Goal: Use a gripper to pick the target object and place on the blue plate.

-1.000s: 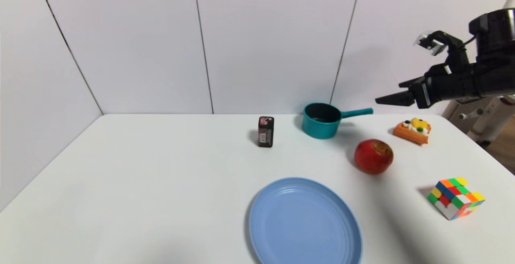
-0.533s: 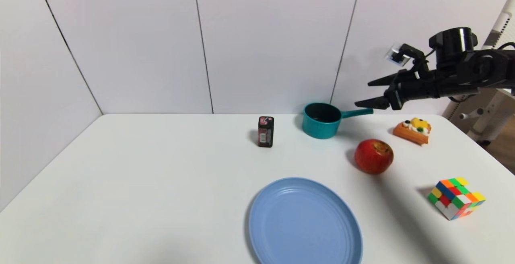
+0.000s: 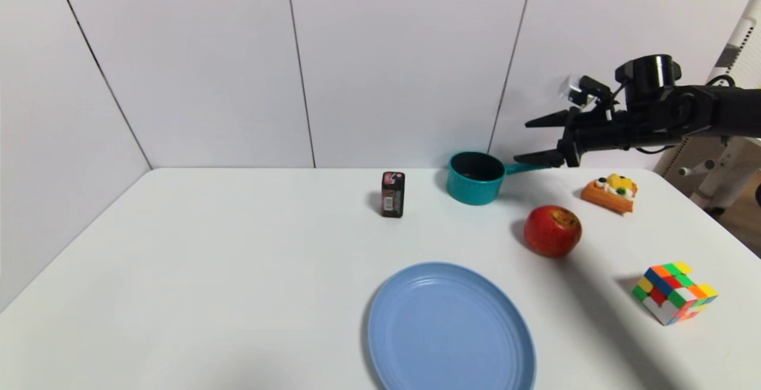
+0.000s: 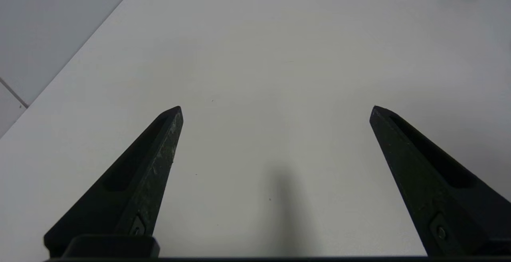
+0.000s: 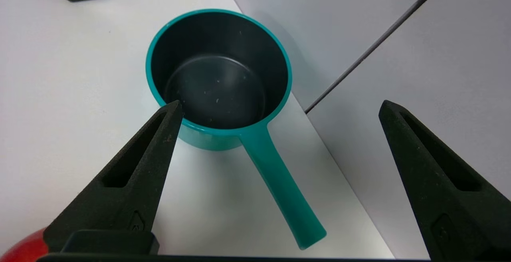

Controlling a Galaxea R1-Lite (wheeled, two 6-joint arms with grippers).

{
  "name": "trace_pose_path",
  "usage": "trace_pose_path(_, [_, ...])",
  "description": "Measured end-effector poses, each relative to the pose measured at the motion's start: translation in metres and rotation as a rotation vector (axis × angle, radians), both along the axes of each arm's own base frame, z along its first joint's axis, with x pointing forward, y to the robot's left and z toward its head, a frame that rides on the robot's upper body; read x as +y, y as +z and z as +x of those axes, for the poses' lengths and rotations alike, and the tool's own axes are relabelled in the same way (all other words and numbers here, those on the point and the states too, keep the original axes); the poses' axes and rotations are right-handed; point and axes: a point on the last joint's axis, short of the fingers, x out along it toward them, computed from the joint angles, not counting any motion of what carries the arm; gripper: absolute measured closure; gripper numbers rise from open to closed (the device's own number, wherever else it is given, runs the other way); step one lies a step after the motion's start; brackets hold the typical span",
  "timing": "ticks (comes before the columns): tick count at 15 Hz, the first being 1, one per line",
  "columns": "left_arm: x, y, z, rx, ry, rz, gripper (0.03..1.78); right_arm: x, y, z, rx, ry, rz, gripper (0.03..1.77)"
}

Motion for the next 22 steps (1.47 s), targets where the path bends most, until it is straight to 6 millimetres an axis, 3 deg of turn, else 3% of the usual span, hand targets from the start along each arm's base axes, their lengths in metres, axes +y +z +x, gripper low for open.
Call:
trace_pose_path(8, [0.000,0.000,0.000,0.000,0.000,0.000,0.12,0.001,-0.023,-0.008,0.103,0.097,-0.129,0.10])
trace_pose_path(22, [0.000,0.000,0.000,0.000,0.000,0.000,0.12,0.009,-0.033,-0.001,0.138,0.009,-0.245,0.10])
